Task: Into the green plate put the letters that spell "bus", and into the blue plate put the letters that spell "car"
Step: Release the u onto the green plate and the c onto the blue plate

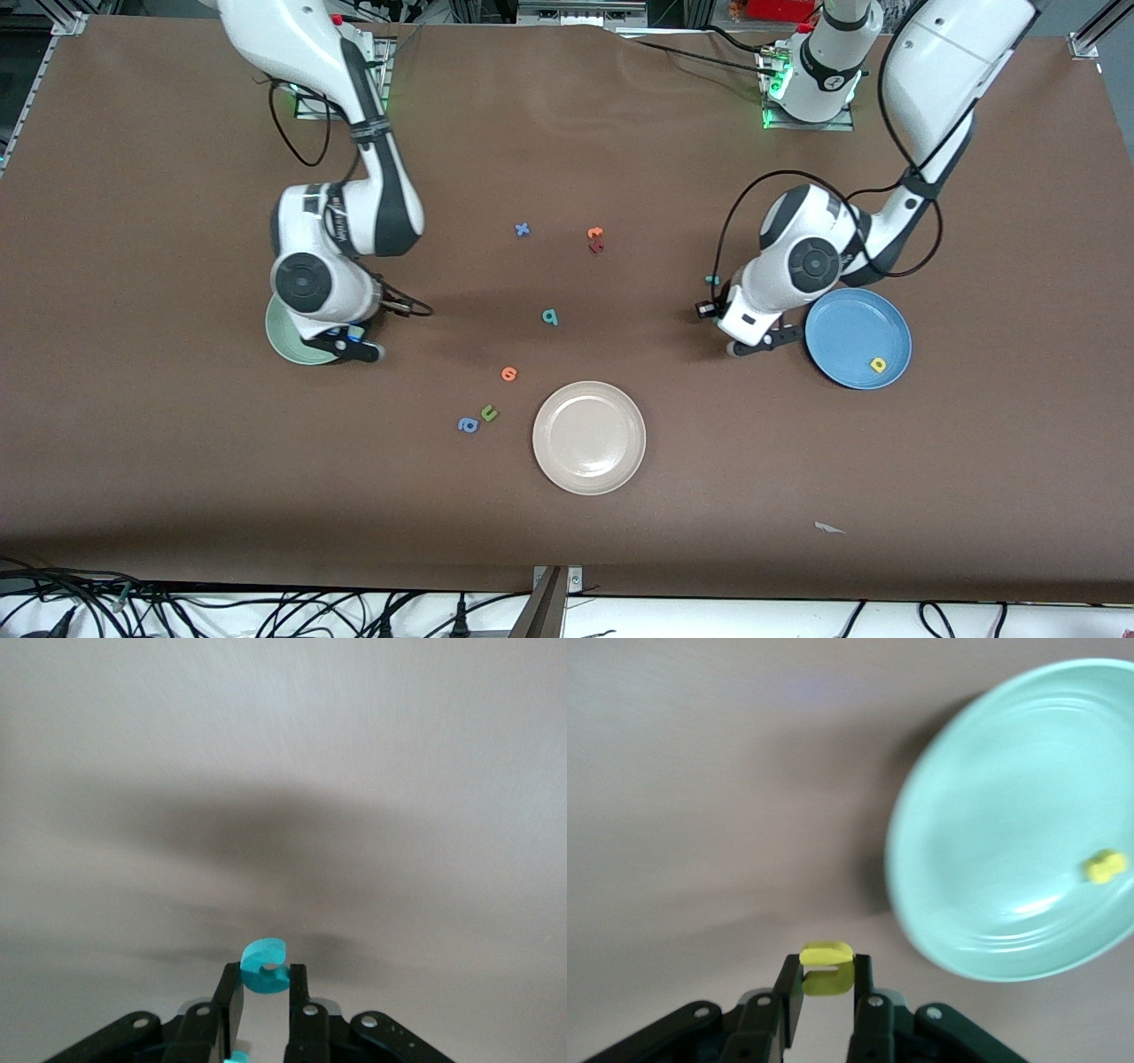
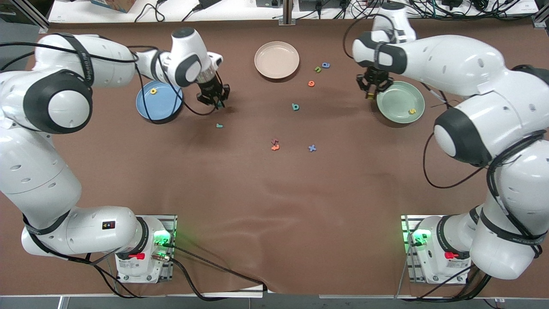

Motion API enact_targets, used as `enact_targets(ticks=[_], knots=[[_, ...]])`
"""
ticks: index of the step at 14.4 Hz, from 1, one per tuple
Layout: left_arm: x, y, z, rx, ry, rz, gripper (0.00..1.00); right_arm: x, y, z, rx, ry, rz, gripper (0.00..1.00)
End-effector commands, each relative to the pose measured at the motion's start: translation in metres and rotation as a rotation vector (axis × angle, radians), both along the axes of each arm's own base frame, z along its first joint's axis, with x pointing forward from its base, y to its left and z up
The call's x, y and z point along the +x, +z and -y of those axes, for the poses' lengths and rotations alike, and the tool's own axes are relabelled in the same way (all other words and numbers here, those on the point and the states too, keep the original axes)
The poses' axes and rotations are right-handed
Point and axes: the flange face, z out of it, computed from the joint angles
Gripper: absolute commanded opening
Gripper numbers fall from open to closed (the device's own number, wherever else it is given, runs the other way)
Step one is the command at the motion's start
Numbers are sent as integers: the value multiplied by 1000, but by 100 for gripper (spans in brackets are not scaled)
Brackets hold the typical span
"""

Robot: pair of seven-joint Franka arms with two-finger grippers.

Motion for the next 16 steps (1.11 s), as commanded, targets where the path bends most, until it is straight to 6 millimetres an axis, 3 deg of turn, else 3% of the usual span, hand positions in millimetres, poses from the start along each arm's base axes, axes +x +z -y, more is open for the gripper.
enact_targets(ticks=[1, 2, 3, 4, 5, 8, 10, 12, 14, 16], knots=[[17, 47, -37, 48, -14, 36, 5, -21, -12, 56, 29, 101, 5, 16], [22, 53, -54, 55, -16, 29, 5, -26, -18, 70, 31, 125, 16, 17], [24, 59, -70, 60, -29, 20, 5, -28, -22, 79, 32, 129, 28, 27], [27, 63, -90, 64, -34, 10, 5, -28, -24, 80, 29, 127, 25, 71], [29, 67, -109, 66, -43, 8, 5, -29, -24, 77, 31, 116, 20, 100], [33, 85, -180, 68, -61, 7, 5, -23, -13, 64, 46, 96, 7, 100], [32, 85, -210, 59, -85, 8, 5, -17, 2, 38, 42, 43, -4, 100], [32, 81, -236, 47, -97, 8, 6, -16, 10, -21, 31, -18, 35, 100], [31, 77, -244, 38, -114, 3, 6, -12, 13, -83, 39, -54, 104, 100], [31, 68, -248, 29, -107, -10, 18, -12, 15, -127, 79, -6, 169, 100]])
